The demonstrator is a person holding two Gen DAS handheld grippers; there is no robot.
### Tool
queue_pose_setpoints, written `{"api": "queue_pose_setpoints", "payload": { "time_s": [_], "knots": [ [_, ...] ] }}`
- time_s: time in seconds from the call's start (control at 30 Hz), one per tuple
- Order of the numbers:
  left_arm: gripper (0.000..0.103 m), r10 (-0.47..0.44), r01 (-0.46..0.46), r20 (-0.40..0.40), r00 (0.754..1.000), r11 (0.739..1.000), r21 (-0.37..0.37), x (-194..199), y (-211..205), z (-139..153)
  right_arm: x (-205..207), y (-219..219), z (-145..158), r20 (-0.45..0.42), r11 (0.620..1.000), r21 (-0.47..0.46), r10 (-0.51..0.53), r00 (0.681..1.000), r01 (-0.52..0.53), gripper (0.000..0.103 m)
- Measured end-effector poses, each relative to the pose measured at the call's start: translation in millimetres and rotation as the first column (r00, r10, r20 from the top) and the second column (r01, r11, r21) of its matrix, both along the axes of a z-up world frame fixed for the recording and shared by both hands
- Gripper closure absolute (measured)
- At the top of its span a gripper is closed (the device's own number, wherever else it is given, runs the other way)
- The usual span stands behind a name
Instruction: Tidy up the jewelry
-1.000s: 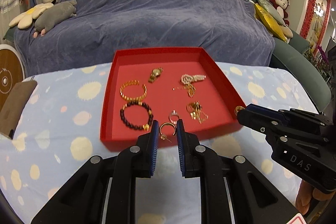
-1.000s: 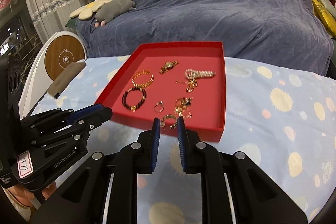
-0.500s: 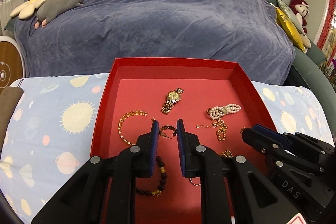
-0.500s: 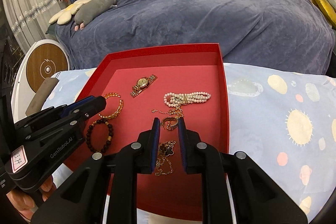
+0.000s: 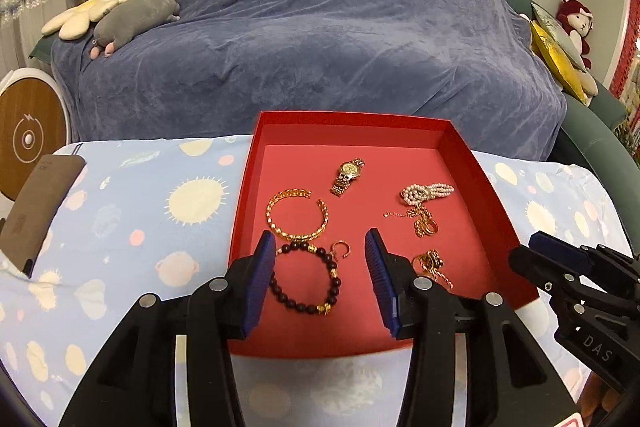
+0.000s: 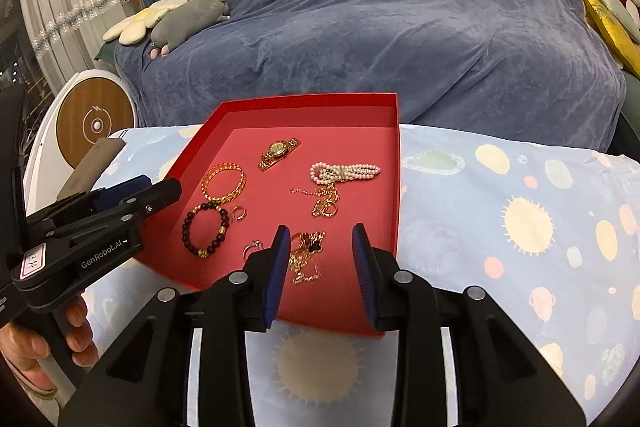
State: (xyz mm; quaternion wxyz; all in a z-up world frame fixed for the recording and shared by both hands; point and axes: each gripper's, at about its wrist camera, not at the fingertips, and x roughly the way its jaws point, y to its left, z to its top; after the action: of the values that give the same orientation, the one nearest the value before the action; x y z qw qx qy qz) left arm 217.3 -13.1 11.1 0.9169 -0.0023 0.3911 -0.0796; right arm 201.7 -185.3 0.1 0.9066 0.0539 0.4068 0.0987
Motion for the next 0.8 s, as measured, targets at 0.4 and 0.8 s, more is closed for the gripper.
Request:
{"api": "queue_pose_setpoints", "payload": {
  "time_s": [0.4, 0.8],
  "knots": [
    [0.046, 0.006, -0.006, -0.003, 1.000, 0.998, 0.056, -72, -10, 4, -68, 8, 0, -0.030, 0.998, 0.055, -0.024, 0.999, 0.025, 0.062],
    [0.035, 0.020, -0.018, -0.025, 0.999, 0.997, 0.075, -74, -9, -7, -70, 18, -2, -0.008, 1.000, 0.014, -0.023, 1.000, 0.023, 0.050]
  ]
}}
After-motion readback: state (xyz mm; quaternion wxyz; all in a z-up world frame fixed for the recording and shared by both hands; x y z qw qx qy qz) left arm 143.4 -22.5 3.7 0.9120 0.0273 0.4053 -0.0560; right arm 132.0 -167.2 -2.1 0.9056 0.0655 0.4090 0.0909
